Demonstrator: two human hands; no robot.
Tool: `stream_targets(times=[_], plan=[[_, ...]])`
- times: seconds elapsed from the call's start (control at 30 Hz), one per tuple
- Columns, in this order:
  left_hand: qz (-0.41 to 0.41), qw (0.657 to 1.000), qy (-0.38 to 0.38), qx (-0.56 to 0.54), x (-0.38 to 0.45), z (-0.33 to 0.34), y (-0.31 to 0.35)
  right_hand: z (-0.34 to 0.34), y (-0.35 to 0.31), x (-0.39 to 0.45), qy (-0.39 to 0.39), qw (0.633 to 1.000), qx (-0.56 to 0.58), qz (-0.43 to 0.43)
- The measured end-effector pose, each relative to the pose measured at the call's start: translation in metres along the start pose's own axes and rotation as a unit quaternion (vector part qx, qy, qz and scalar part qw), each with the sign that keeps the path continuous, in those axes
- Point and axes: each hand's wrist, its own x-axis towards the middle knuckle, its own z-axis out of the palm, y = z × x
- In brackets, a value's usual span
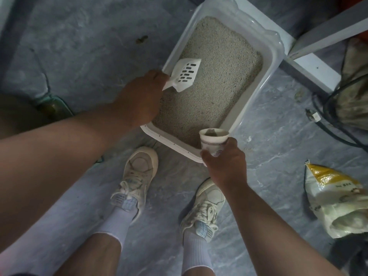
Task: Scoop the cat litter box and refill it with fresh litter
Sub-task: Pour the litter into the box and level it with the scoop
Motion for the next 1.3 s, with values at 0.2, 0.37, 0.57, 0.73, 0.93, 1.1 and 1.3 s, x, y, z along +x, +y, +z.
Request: stream_targets(times=[0.2,0.37,0.57,0.73,0.93,1.1,1.3], plan=[[-0.014,1.0,-0.01,-0.017,-0.004,0.002,0.001,-0.008,0.007,0.007,0.014,0.999,0.012,0.034],[-0.025,0.999,-0.026,-0.018,-0.001,-0.001,0.006,-0.013,0.001,0.013,-0.004,1.0,-0.014,0.004],[-0.036,0.998,-0.035,-0.033,-0.001,-0.005,0.005,-0.019,-0.005,0.019,0.016,1.0,-0.018,0.005],[-0.059,0.995,-0.037,-0.066,0.0,-0.009,0.0,-0.005,-0.006,0.005,-0.05,0.993,-0.075,-0.078],[-0.099,0.985,-0.055,-0.129,0.006,-0.015,-0.018,0.018,-0.032,-0.003,-0.082,0.992,-0.052,-0.076],[-0.094,0.988,-0.071,-0.102,0.012,-0.017,-0.017,0.038,-0.058,0.001,-0.092,0.99,-0.04,-0.102],[-0.093,0.988,-0.066,-0.106,0.012,-0.013,-0.017,0.039,-0.059,0.013,-0.089,0.991,-0.046,-0.083]])
